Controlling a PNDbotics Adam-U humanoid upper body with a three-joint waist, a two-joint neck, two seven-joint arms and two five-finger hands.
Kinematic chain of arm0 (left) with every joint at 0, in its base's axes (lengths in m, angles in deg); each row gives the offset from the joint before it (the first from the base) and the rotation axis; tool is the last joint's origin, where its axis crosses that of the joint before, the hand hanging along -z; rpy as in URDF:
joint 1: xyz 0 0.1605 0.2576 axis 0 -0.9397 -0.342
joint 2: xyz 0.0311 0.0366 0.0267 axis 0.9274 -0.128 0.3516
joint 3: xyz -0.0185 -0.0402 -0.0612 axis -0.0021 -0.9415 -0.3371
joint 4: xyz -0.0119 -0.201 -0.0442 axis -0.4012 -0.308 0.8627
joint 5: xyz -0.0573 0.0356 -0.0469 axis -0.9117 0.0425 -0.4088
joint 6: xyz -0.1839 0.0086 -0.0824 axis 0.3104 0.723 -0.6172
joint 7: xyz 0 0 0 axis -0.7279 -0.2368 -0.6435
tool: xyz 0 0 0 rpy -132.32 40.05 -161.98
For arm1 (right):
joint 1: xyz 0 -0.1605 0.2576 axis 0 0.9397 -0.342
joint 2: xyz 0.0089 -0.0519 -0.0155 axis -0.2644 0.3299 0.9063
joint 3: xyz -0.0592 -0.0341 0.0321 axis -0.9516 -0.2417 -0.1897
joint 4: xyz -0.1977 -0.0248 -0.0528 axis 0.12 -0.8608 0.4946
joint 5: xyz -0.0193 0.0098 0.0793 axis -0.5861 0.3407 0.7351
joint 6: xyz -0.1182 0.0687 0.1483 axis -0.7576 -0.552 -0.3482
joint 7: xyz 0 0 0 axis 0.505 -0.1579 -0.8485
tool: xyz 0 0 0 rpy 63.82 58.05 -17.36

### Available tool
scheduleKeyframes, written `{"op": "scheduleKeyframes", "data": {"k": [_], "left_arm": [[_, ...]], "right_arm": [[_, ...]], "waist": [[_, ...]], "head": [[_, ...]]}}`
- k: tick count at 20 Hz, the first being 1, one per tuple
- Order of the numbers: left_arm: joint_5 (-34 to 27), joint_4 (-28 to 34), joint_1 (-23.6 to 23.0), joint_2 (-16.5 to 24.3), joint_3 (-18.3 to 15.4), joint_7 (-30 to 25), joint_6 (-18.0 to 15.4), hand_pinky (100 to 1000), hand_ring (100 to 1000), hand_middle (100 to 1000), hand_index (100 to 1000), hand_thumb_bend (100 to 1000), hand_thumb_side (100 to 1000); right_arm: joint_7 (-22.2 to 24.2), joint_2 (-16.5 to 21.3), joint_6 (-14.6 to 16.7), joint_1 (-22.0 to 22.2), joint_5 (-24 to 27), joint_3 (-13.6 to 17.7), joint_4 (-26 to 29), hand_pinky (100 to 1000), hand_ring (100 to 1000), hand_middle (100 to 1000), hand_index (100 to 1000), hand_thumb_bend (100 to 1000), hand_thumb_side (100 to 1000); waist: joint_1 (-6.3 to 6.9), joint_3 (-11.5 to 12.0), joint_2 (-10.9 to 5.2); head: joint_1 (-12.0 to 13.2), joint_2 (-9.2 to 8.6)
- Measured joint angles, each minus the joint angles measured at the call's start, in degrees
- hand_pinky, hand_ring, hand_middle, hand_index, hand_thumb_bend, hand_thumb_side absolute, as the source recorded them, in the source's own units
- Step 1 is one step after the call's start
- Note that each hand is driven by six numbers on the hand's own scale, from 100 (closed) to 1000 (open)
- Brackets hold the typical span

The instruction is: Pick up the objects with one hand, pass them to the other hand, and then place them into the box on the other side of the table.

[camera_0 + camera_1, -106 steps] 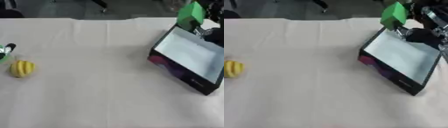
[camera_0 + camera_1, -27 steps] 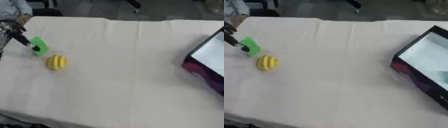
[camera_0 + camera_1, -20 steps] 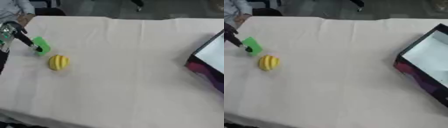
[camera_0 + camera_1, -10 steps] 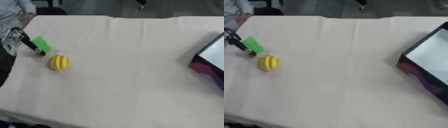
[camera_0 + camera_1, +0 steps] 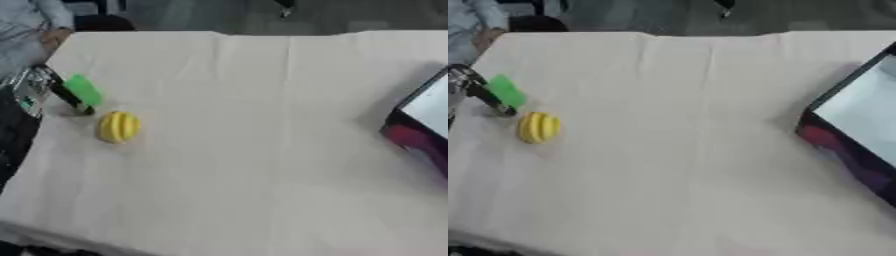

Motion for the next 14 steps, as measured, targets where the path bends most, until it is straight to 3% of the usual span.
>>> {"op": "scheduleKeyframes", "data": {"k": [4, 11, 14], "left_arm": [[-0.9, -0.6, 0.0, 0.2, 0.0, 0.2, 0.3, 888, 857, 789, 714, 507, 100], [-1.8, -1.0, -0.1, 0.3, 0.0, 0.9, 1.2, 880, 849, 772, 680, 469, 100], [-2.1, -1.0, 0.0, 0.3, 0.2, 1.3, 1.5, 872, 836, 758, 643, 394, 100]], "right_arm": [[-0.2, -0.1, -0.1, 0.1, -0.2, 0.0, 0.0, 1000, 1000, 1000, 1000, 100, 501], [-0.3, -0.3, -0.4, 0.0, -0.2, 0.0, -0.1, 1000, 1000, 1000, 1000, 100, 502], [-0.3, -0.5, -0.5, -0.1, -0.2, 0.0, -0.5, 1000, 1000, 1000, 1000, 100, 506]], "waist": [[0.0, 0.0, 0.0], [0.0, -0.1, 0.0], [0.0, 0.0, 0.0]], "head": [[0.3, 0.01], [0.5, 0.01], [0.3, 0.06]]}}
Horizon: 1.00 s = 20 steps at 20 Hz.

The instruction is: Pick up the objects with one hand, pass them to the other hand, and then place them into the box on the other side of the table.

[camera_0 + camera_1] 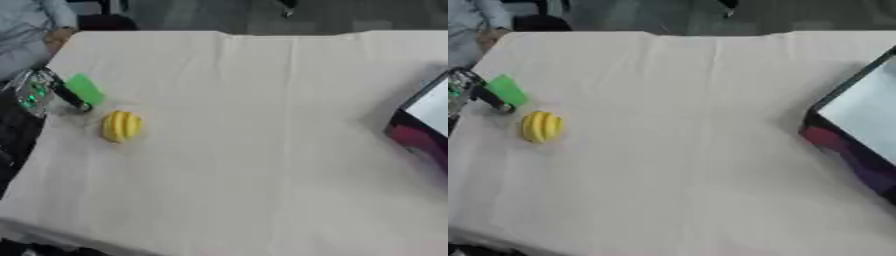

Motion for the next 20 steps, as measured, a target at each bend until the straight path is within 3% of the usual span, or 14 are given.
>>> {"op": "scheduleKeyframes", "data": {"k": [9, 15, 20], "left_arm": [[0.1, 4.3, 0.6, 0.0, 1.2, -0.1, -1.3, 860, 814, 739, 621, 371, 100], [0.6, 8.6, 0.6, 0.0, 2.5, -1.0, -2.7, 852, 806, 734, 619, 379, 100], [0.8, 14.4, 0.0, 0.0, 4.5, -2.9, -4.9, 844, 798, 729, 623, 365, 100]], "right_arm": [[0.4, -0.1, -0.4, -0.4, 0.7, 0.0, -0.9, 1000, 1000, 1000, 1000, 100, 511], [0.6, -0.1, -0.6, -0.3, 1.2, -0.1, -1.3, 1000, 1000, 1000, 1000, 100, 517], [0.9, -0.1, -0.9, -0.4, 2.3, -0.6, -1.2, 1000, 1000, 1000, 1000, 100, 524]], "waist": [[0.0, 1.2, -0.28], [-0.02, 2.2, -1.44], [-0.03, 2.8, -3.34]], "head": [[-2.0, 0.2], [-3.8, 1.05], [-5.9, 1.56]]}}
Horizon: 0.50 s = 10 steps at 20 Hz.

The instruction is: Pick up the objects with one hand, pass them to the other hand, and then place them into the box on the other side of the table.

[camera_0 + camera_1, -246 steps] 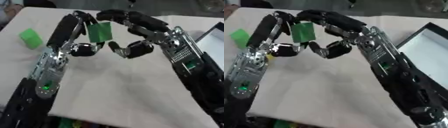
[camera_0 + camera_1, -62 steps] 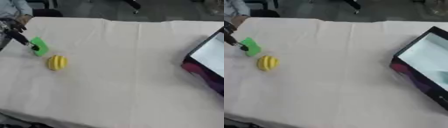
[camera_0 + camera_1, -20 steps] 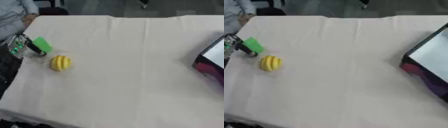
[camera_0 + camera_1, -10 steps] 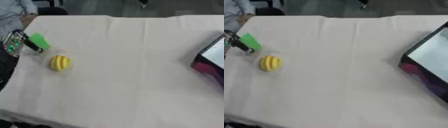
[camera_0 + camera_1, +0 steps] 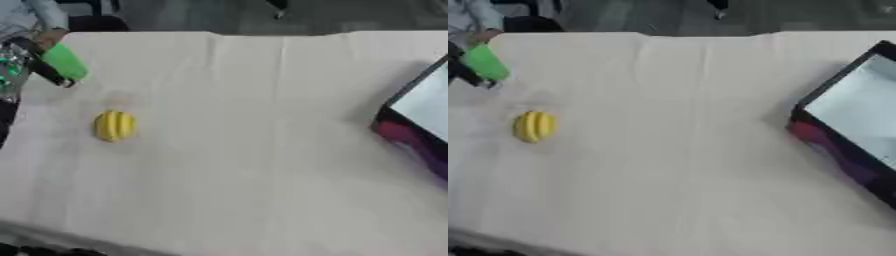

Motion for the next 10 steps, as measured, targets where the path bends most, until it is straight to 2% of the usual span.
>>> {"op": "scheduleKeyframes", "data": {"k": [5, 10], "left_arm": [[-1.4, 6.9, -1.2, -0.1, 2.5, -1.4, -3.1, 834, 787, 719, 628, 329, 100], [-5.0, 14.0, -3.0, -2.4, 4.6, -0.9, -7.0, 815, 773, 707, 629, 282, 100]], "right_arm": [[0.6, 0.0, -0.4, -1.5, 1.1, -1.2, 0.3, 1000, 1000, 1000, 1000, 100, 526], [2.4, 0.0, -1.4, -6.1, 1.3, -3.7, 1.2, 1000, 1000, 1000, 1000, 100, 500]], "waist": [[-0.4, 0.5, -0.84], [-1.04, 1.3, -1.63]], "head": [[-1.6, 0.44], [-2.7, 0.75]]}}
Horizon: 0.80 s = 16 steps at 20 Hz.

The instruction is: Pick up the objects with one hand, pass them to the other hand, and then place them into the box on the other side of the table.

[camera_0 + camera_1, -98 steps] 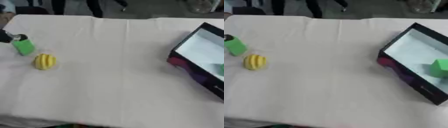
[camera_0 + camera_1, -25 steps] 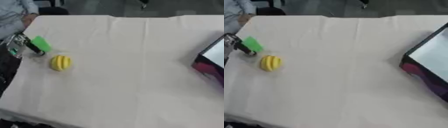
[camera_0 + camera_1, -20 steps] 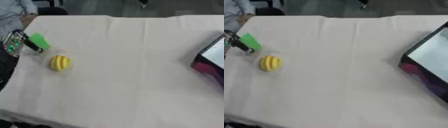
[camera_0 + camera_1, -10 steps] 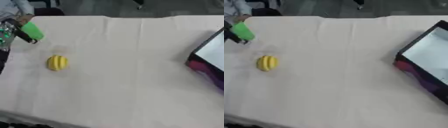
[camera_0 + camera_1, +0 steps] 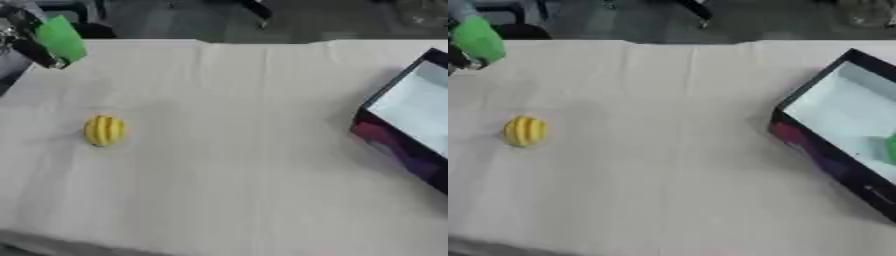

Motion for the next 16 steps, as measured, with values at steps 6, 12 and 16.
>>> {"op": "scheduleKeyframes", "data": {"k": [6, 12, 16], "left_arm": [[-4.4, 8.8, -3.8, -3.8, 1.4, 3.5, -4.8, 804, 759, 702, 629, 283, 100], [-3.9, 16.9, -6.6, -7.1, 2.0, 4.9, -4.5, 798, 752, 693, 627, 267, 100], [-4.0, 20.0, -7.7, -8.7, 2.2, 6.1, -4.8, 796, 750, 689, 627, 267, 100]], "right_arm": [[4.6, -2.0, -1.7, -7.6, -2.6, -5.3, 1.7, 1000, 1000, 1000, 1000, 100, 429], [10.0, -5.7, -1.9, -15.4, -7.7, -11.3, 1.9, 1000, 1000, 1000, 1000, 100, 376], [13.7, -9.6, -1.8, -19.4, -11.4, -14.7, 0.4, 1000, 1000, 1000, 1000, 100, 343]], "waist": [[-0.4, 1.0, -0.82], [-0.52, 1.4, -1.1], [-0.74, 1.5, -1.49]], "head": [[-1.6, 0.79], [-3.0, 1.28], [-3.9, 1.58]]}}
